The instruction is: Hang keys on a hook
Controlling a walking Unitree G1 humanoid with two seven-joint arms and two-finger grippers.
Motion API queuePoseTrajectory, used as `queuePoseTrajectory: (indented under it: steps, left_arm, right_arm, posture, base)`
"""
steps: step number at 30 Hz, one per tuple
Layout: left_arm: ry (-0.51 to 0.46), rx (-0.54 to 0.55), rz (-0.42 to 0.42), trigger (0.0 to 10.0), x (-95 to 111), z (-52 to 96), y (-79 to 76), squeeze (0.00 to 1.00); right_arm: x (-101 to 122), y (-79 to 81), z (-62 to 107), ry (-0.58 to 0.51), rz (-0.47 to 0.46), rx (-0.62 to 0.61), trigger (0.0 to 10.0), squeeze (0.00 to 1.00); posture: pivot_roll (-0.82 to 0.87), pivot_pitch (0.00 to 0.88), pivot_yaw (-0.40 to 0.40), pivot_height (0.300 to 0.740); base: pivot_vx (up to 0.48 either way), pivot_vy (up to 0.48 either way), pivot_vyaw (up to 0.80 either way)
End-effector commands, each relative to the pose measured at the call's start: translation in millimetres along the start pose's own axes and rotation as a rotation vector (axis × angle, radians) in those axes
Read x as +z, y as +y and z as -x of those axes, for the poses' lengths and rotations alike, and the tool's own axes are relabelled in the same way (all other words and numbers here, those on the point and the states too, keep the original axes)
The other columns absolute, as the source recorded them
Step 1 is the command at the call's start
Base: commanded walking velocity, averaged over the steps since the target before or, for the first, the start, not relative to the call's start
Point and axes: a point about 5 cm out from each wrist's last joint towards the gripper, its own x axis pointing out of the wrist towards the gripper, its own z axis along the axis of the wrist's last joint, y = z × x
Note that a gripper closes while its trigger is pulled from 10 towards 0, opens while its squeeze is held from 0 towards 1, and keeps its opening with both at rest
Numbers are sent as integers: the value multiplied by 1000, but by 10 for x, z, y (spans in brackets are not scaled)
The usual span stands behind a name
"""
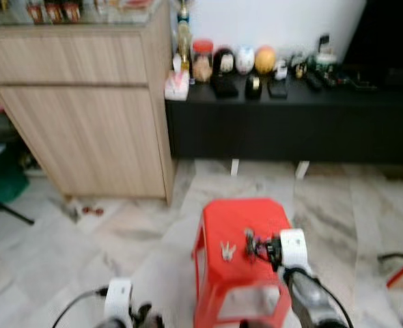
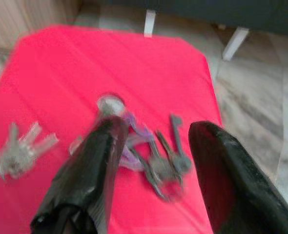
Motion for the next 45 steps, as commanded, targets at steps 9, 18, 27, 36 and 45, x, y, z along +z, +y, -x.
queuePoseTrajectory:
  steps: [9, 18, 27, 36, 45]
  left_arm:
    - [15, 7, -18, 10000, -33, 8, 13, 0]
    - [22, 15, -23, 10000, -53, 16, 29, 0]
    - [24, 16, -20, 10000, -85, 27, 29, 0]
    - [28, 15, -15, 10000, -138, 43, 20, 0]
    - [35, 13, -6, 10000, -227, 72, -4, 0]
  right_arm:
    - [-107, 66, 13, 88, 33, 81, 10000, 0]
    - [-157, 76, 13, 157, 40, 144, 10000, 0]
    - [-140, 100, -3, 176, 57, 164, 10000, 0]
    - [24, 114, -69, 144, 58, 177, 10000, 0]
    - [25, 147, -72, 162, 29, 211, 10000, 0]
  posture:
    - [-10, 0, -45, 618]
    - [-8, 0, -43, 618]
    - [6, 13, -49, 618]
    - [12, 43, -60, 618]
    - [29, 67, -76, 618]
  base:
    - [29, 0, 0]
    - [0, 0, 0]
    - [0, 0, 0]
    - [0, 0, 0]
    - [0, 0, 0]
